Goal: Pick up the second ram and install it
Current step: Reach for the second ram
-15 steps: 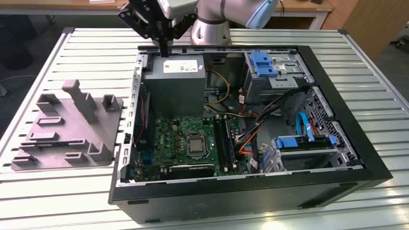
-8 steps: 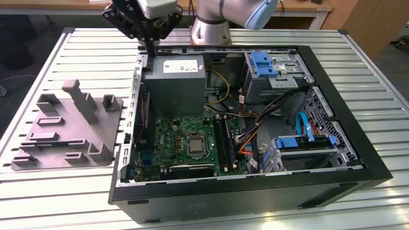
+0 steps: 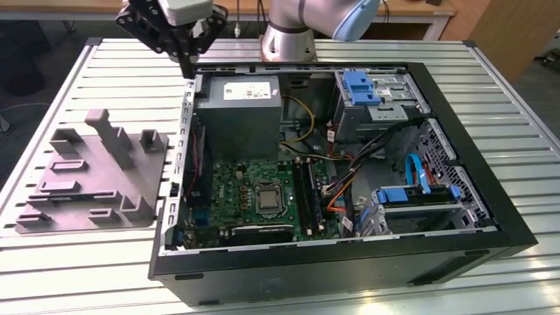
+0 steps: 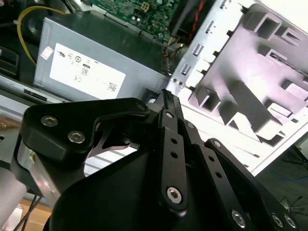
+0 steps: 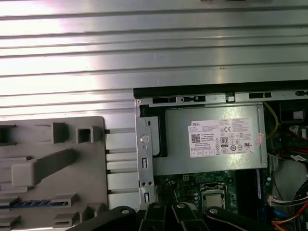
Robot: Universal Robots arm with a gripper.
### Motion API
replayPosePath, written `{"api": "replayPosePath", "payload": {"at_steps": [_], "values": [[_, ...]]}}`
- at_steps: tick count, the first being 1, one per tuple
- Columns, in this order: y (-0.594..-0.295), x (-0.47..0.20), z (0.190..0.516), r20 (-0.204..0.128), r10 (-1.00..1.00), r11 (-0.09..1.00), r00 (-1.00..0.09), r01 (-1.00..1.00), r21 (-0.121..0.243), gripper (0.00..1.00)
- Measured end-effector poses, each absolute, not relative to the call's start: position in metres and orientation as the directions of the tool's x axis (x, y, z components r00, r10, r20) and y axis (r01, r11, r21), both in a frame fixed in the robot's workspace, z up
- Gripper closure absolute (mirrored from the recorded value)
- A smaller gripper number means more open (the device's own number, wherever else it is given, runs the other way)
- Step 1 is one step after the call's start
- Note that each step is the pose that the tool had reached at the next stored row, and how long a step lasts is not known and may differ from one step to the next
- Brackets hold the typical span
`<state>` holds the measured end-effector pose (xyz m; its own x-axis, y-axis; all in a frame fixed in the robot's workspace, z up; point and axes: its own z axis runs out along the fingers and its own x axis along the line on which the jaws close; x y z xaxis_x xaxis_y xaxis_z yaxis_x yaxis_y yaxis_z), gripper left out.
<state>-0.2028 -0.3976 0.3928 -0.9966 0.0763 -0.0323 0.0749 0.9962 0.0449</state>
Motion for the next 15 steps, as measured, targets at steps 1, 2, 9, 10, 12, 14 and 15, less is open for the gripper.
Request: {"api": "replayPosePath", "payload": {"at_steps": [1, 2, 9, 10, 12, 14, 15], "values": [[-0.397, -0.206, 0.393, -0.033, 0.076, 0.996, -0.997, 0.075, 0.045, 0.9], [-0.397, -0.21, 0.393, -0.033, 0.076, 0.996, -0.997, 0.075, 0.045, 0.9], [-0.396, -0.236, 0.392, -0.037, 0.076, 0.996, -0.996, 0.074, 0.045, 0.9], [-0.395, -0.241, 0.392, -0.037, 0.076, 0.996, -0.996, 0.075, 0.045, 0.9], [-0.394, -0.249, 0.392, -0.038, 0.076, 0.996, -0.996, 0.074, 0.045, 0.9], [-0.393, -0.257, 0.392, -0.039, 0.076, 0.996, -0.996, 0.074, 0.046, 0.9], [-0.393, -0.261, 0.392, -0.04, 0.076, 0.996, -0.996, 0.075, 0.046, 0.9]]}}
